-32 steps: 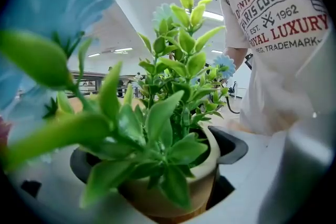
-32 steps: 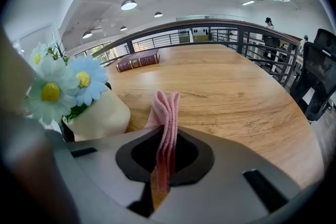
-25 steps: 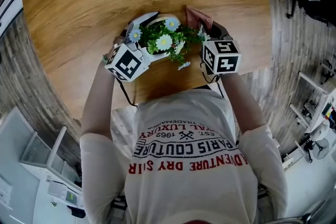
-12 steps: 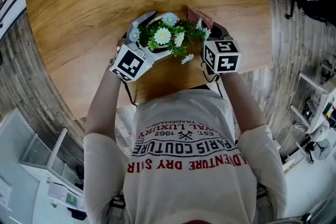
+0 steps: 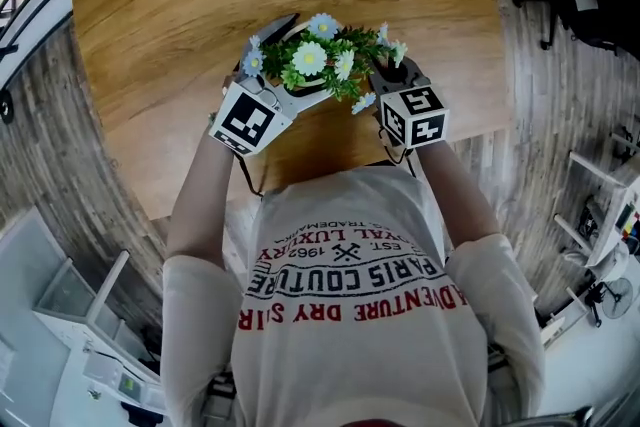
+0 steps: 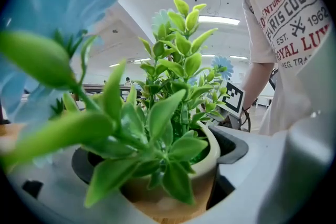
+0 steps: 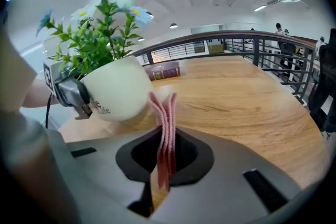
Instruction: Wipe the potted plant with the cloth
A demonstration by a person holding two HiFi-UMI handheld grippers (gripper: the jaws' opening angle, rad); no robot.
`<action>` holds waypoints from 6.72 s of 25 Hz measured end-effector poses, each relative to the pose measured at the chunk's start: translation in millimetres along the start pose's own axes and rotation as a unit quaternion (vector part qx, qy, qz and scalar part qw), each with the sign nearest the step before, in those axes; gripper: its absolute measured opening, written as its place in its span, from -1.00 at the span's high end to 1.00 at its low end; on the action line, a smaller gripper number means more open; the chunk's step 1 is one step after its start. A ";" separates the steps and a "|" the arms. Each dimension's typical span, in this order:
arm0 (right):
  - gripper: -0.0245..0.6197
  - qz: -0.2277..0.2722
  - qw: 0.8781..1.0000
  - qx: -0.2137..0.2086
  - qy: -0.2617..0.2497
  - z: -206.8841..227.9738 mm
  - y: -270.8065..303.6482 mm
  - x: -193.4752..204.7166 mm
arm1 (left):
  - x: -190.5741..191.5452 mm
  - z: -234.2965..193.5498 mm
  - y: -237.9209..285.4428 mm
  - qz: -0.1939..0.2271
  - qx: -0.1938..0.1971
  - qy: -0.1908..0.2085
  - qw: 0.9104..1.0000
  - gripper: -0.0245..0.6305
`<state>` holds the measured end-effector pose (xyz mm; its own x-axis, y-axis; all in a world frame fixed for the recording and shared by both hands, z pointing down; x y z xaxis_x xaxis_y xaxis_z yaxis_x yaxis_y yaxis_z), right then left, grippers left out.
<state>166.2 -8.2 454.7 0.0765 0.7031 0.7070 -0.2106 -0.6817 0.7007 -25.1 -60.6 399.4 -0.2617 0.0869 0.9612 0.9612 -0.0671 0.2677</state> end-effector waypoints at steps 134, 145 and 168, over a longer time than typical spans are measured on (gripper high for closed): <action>0.81 0.303 0.945 0.000 -0.122 -29.5 -100.0 -127.9 | -80.7 50.9 -146.5 0.058 -0.390 -0.010 0.919 0.87; 0.81 0.318 0.938 -0.006 -0.138 -38.2 -103.4 -126.9 | -87.7 55.8 -151.0 0.063 -0.379 -0.004 0.923 0.87; 0.81 0.313 0.940 -0.034 -0.134 -49.2 -104.2 -120.2 | -81.1 52.5 -155.2 0.044 -0.395 -0.047 0.917 0.87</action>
<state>130.9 -11.7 292.0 0.1581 0.0866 0.9836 -0.3567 -0.9238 0.1387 -148.5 -5.1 276.4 -0.1412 0.1293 0.9815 0.6058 -0.7728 0.1890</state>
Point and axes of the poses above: the fingertips, and each gripper's own axes: y forward along the fingers, z to its right, x out of its underside, the point moved 9 cm from there along -y, backward along the fingers, and after that the axes turned 11 degrees about x, right-handed, at the moved point
